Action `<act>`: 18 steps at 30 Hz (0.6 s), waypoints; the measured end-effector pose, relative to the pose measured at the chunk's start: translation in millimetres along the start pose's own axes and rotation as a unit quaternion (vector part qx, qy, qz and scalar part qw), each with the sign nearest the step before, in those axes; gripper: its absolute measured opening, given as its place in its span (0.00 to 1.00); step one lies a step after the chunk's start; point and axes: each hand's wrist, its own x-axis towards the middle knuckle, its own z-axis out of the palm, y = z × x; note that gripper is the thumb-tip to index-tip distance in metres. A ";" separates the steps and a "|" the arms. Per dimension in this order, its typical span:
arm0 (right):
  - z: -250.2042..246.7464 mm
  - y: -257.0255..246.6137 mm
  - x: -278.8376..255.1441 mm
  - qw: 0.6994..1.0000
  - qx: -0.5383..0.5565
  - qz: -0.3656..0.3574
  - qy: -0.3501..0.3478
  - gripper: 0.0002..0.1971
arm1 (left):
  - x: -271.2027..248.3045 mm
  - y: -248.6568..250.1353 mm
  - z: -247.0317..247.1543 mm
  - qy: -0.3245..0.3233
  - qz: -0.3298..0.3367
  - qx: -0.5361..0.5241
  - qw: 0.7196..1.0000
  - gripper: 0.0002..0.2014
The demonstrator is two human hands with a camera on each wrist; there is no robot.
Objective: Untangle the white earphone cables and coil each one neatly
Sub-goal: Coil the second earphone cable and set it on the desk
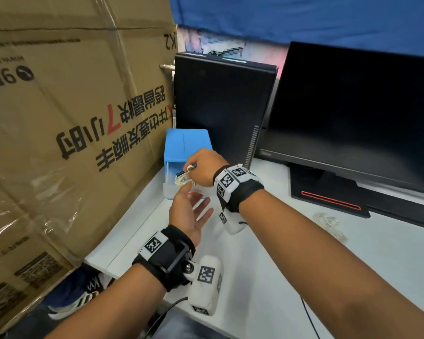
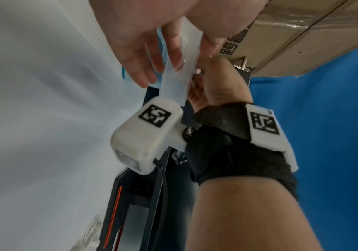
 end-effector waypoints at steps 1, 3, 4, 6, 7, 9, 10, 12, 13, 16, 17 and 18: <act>1.7 -2.1 -0.9 0.998 -0.061 -0.016 0.010 0.07 | 0.0 -0.2 -0.5 -0.002 0.005 0.004 1.000 0.17; 2.3 -3.1 -2.4 0.991 -0.128 -0.037 0.026 0.06 | -0.5 -0.4 -1.5 0.002 0.018 0.019 1.000 0.22; 1.6 -1.6 -3.0 0.989 -0.137 -0.045 0.026 0.06 | -1.4 0.2 -1.3 0.005 0.021 0.024 0.999 0.24; -1.3 3.1 -5.6 0.990 -0.126 -0.066 0.015 0.09 | -2.3 1.5 -1.3 0.007 0.019 0.022 1.000 0.25; -3.6 5.3 -7.9 0.991 -0.113 -0.075 0.013 0.10 | -1.9 2.6 -1.3 0.008 0.015 0.018 1.000 0.25; -7.0 8.2 -12.8 0.991 -0.099 -0.088 0.020 0.11 | -1.5 5.2 -1.5 0.015 0.013 0.010 1.000 0.24; -8.0 8.9 -14.5 0.991 -0.097 -0.094 0.023 0.12 | -1.0 6.5 -1.7 0.018 0.015 0.008 1.000 0.24; -9.3 9.6 -17.1 0.990 -0.097 -0.102 0.020 0.13 | 0.4 8.6 -2.6 0.017 0.019 0.002 1.000 0.22; -9.7 10.1 -18.1 0.989 -0.104 -0.103 0.014 0.14 | 1.1 9.2 -3.4 0.013 0.022 -0.002 1.000 0.21; -8.3 14.4 -23.1 0.988 -0.121 -0.097 -0.010 0.16 | 3.3 10.9 -3.7 0.000 0.027 -0.003 1.000 0.20; -7.9 16.8 -25.2 0.989 -0.111 -0.098 -0.009 0.17 | 4.7 11.3 -3.2 -0.002 0.028 0.003 1.000 0.19; -7.4 19.9 -27.4 0.991 -0.093 -0.100 0.001 0.16 | 6.0 11.8 -2.3 -0.003 0.028 0.013 1.000 0.19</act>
